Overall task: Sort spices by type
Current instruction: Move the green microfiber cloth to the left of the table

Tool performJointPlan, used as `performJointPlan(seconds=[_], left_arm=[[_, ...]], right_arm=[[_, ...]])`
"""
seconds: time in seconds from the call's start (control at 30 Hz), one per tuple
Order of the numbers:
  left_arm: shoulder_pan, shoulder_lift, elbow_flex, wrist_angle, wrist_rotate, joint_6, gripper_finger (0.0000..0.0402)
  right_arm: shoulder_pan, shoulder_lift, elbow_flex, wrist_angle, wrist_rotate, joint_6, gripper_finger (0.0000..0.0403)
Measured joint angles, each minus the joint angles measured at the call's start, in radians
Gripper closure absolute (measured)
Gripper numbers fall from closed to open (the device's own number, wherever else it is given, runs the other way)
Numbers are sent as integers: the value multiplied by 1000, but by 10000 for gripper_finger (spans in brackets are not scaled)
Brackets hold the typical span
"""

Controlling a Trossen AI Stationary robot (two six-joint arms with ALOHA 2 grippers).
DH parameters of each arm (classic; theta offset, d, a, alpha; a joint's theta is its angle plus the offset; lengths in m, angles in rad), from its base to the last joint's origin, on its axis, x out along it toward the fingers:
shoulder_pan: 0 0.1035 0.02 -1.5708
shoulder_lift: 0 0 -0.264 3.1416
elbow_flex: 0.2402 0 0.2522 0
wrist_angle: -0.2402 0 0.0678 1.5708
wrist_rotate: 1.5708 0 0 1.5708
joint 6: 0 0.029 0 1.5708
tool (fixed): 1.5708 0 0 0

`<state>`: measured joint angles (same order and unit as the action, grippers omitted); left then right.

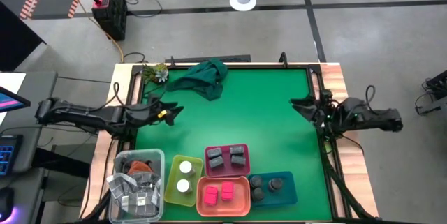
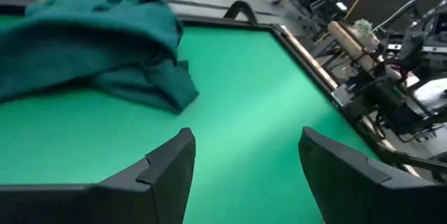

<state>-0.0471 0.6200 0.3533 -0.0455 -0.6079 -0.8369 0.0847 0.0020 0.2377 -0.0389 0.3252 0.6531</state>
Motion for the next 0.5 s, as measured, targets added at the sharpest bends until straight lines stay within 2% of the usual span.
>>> performJointPlan(seconds=[0.17, 0.37, 0.5], left_arm=[[-31, -46, -87, 102, 2, -37, 177], [-49, -85, -201, 349, 3, -10, 205], [-49, -134, -278, 498, 5, 43, 230]], right_arm=[[38, 0, -97, 123, 17, 35, 117], [64, 1, -221, 377, 32, 36, 117], [66, 0, -229, 446, 34, 27, 117]])
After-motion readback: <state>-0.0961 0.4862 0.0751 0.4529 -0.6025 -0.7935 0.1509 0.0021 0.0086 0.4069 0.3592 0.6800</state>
